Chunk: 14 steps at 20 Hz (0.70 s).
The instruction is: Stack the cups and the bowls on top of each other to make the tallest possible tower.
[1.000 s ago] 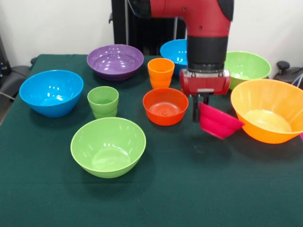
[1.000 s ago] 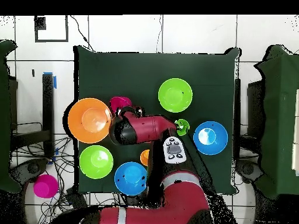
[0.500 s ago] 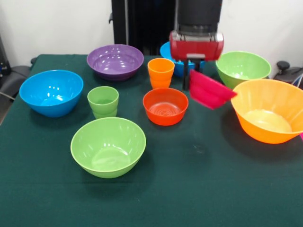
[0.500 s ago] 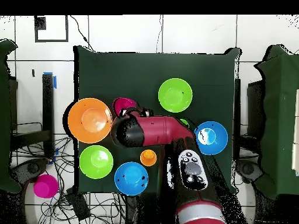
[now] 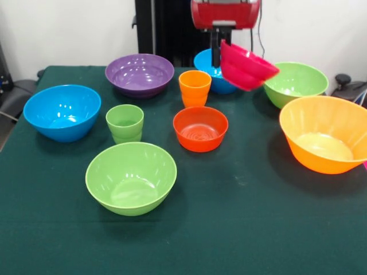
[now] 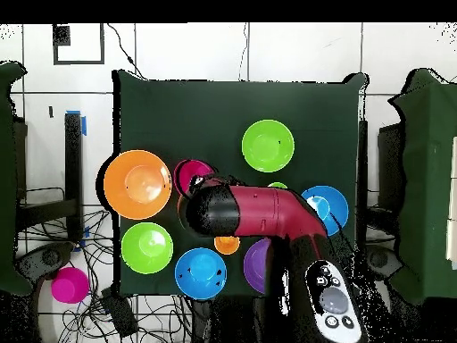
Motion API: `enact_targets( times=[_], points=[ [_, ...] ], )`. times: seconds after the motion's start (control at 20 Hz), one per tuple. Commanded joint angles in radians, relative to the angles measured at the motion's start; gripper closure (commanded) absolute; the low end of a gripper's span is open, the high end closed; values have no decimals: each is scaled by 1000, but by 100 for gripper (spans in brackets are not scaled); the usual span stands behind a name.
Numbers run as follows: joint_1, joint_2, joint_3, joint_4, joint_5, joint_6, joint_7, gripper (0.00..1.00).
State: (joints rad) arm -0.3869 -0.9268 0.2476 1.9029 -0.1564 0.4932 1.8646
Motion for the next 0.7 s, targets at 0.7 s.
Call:
enact_targets(
  times=[0.7],
  points=[
    [43, 85, -53, 213, -159, -169, 90, 100]
  ],
)
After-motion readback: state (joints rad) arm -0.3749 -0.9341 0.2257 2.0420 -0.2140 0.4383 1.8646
